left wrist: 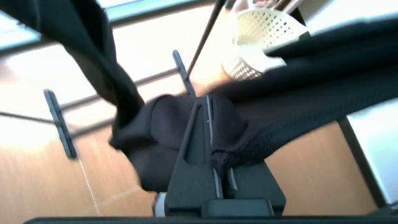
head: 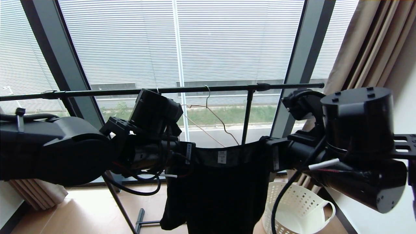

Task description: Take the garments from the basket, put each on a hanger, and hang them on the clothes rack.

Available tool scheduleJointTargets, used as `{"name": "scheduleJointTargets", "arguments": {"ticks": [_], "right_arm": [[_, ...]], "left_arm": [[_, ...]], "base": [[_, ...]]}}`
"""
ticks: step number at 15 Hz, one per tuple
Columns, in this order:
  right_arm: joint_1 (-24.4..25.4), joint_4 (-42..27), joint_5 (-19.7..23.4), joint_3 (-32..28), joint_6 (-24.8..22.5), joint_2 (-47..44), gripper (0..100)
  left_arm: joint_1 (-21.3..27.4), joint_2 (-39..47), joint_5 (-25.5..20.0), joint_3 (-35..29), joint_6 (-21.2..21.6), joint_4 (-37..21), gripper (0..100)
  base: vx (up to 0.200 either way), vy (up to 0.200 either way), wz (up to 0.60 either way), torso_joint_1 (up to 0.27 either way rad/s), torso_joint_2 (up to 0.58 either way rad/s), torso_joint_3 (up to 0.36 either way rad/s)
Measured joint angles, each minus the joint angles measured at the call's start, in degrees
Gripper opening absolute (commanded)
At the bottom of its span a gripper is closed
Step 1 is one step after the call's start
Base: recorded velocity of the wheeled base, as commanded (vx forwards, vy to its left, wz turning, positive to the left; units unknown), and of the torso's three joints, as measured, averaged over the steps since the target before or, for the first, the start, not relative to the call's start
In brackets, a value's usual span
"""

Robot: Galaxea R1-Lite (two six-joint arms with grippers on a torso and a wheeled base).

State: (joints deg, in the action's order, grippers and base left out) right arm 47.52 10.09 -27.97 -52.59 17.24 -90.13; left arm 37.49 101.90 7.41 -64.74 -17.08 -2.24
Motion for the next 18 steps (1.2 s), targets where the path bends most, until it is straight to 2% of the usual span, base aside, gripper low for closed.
{"name": "scheduleJointTargets", "arguments": {"ticks": [3,6,10,15,18], "right_arm": [[0.57,0.02,-0.15,4.58,0.11,2.83,0],[-0.02,-0.16,-0.15,5.33,-0.05,2.83,0],[-1.08,-0.17,0.3,5.35,-0.06,2.21,0],[-1.88,0.05,5.06,7.23,-0.77,1.27,0],[-3.45,0.93,10.37,8.63,-1.78,0.41,0]], "left_arm": [[1.04,1.05,-0.17,-1.9,1.34,0.33,0],[1.57,1.38,-0.2,-1.65,1.54,3.06,0],[2.58,1.27,-0.13,-1.22,1.87,3.17,0],[4.33,-0.17,0.16,-3.08,1.91,3.22,0],[5.18,-1.07,0.22,-4.35,1.97,3.15,0]], "base": [[0.0,0.0,0.0,0.0,0.0,0.0],[0.0,0.0,0.0,0.0,0.0,0.0],[0.0,0.0,0.0,0.0,0.0,0.0],[0.0,0.0,0.0,0.0,0.0,0.0],[0.0,0.0,0.0,0.0,0.0,0.0]]}}
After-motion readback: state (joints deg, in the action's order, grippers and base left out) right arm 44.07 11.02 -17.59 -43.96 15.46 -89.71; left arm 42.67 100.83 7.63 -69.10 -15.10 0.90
